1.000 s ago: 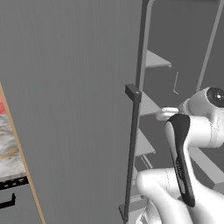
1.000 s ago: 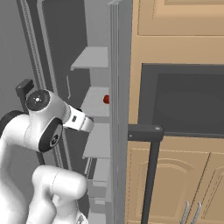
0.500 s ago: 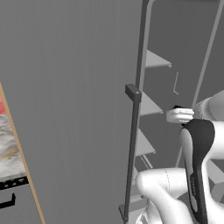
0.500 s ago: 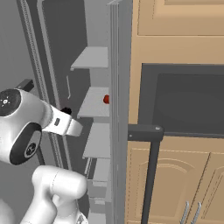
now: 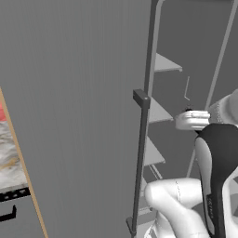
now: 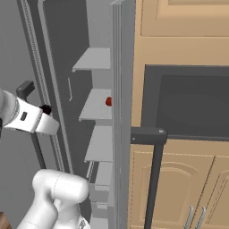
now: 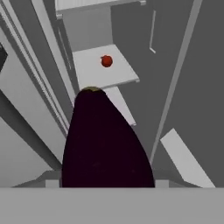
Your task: Take the eggplant, cucumber, and bell pepper from the freezer and place them in the bowl on the counter.
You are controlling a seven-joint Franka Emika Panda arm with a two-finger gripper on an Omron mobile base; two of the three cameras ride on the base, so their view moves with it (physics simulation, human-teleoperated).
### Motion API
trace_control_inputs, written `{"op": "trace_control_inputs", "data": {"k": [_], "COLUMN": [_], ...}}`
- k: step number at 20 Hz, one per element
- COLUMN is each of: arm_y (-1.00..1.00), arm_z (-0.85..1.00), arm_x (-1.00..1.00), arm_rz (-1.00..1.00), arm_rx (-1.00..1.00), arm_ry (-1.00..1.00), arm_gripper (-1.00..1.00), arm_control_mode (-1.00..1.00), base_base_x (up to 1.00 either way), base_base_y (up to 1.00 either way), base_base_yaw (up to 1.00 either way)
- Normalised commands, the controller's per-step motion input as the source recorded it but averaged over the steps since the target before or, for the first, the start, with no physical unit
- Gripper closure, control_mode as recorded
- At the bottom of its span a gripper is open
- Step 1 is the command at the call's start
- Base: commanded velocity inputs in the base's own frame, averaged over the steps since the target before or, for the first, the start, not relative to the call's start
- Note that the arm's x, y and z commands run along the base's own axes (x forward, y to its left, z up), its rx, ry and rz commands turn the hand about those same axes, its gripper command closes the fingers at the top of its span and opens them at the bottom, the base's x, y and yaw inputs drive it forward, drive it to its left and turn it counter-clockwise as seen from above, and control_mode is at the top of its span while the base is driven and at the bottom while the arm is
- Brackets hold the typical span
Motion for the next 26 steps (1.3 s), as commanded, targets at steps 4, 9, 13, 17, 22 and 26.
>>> {"op": "trace_control_inputs", "data": {"k": [4, 9, 13, 17, 22, 26], "arm_y": [0.31, 0.02, 0.00, -0.03, -0.14, -0.01], "arm_z": [0.25, 0.00, 0.00, 0.00, -0.02, -0.08], "arm_x": [-0.44, -0.40, -0.18, 0.00, 0.00, 0.00], "arm_rz": [0.00, 0.03, 0.06, 0.08, 0.13, 0.14], "arm_rx": [-0.01, 0.00, 0.00, 0.00, 0.01, 0.00], "arm_ry": [0.08, 0.08, 0.02, 0.00, 0.00, 0.00], "arm_gripper": [1.00, 1.00, 1.00, 1.00, 1.00, 1.00], "arm_control_mode": [-1.00, -1.00, -1.00, -1.00, -1.00, -1.00], "base_base_x": [0.00, 0.00, 0.00, 0.00, 0.00, 0.00], "base_base_y": [0.00, 0.00, 0.00, 0.00, 0.00, 0.00], "base_base_yaw": [0.00, 0.00, 0.00, 0.00, 0.00, 0.00]}}
